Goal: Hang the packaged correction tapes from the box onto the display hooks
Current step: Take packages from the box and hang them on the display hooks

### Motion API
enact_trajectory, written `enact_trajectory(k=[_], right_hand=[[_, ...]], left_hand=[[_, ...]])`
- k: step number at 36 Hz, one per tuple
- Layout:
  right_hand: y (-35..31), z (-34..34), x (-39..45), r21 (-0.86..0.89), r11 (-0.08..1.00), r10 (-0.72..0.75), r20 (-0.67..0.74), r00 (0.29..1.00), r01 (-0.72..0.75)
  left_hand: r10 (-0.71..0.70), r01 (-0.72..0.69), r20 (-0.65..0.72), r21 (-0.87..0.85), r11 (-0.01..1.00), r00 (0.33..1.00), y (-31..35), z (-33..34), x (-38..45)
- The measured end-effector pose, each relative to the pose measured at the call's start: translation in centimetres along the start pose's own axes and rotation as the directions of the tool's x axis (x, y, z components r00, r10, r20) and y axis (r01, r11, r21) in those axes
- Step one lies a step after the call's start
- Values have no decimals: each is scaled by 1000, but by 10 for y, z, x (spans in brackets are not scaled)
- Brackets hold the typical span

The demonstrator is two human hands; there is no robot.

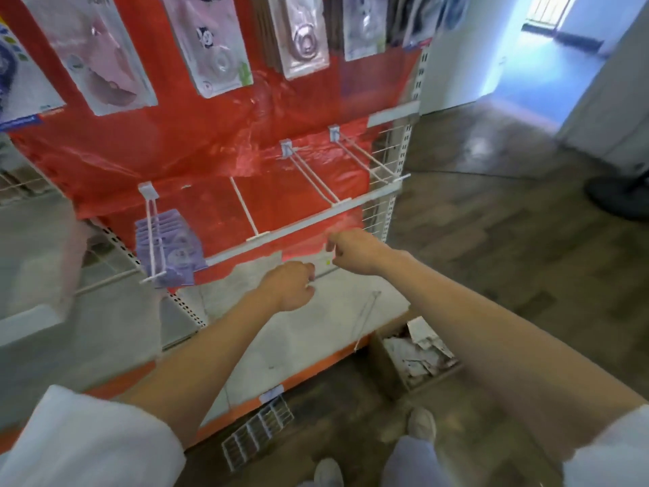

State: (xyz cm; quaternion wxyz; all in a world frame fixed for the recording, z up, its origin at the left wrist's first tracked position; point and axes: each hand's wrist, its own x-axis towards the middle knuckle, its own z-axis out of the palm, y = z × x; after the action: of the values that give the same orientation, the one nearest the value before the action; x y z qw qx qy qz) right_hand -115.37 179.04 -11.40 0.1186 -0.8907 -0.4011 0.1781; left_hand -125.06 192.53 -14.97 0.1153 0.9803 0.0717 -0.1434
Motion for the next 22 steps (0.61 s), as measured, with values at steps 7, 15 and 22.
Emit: enact_trajectory(k=[7, 15, 22], right_hand=[[93, -9, -54, 51, 974, 224, -29, 974, -223], [199, 1, -104, 120, 889, 443, 16, 897, -441], [271, 22, -115, 222, 800, 555, 75, 828, -557]], left_hand=[[198, -198, 44, 13, 980, 979, 77, 13, 54], [310, -307, 139, -46, 951, 940, 170, 43, 110], [296, -293, 171, -43, 955, 940, 213, 71, 147]])
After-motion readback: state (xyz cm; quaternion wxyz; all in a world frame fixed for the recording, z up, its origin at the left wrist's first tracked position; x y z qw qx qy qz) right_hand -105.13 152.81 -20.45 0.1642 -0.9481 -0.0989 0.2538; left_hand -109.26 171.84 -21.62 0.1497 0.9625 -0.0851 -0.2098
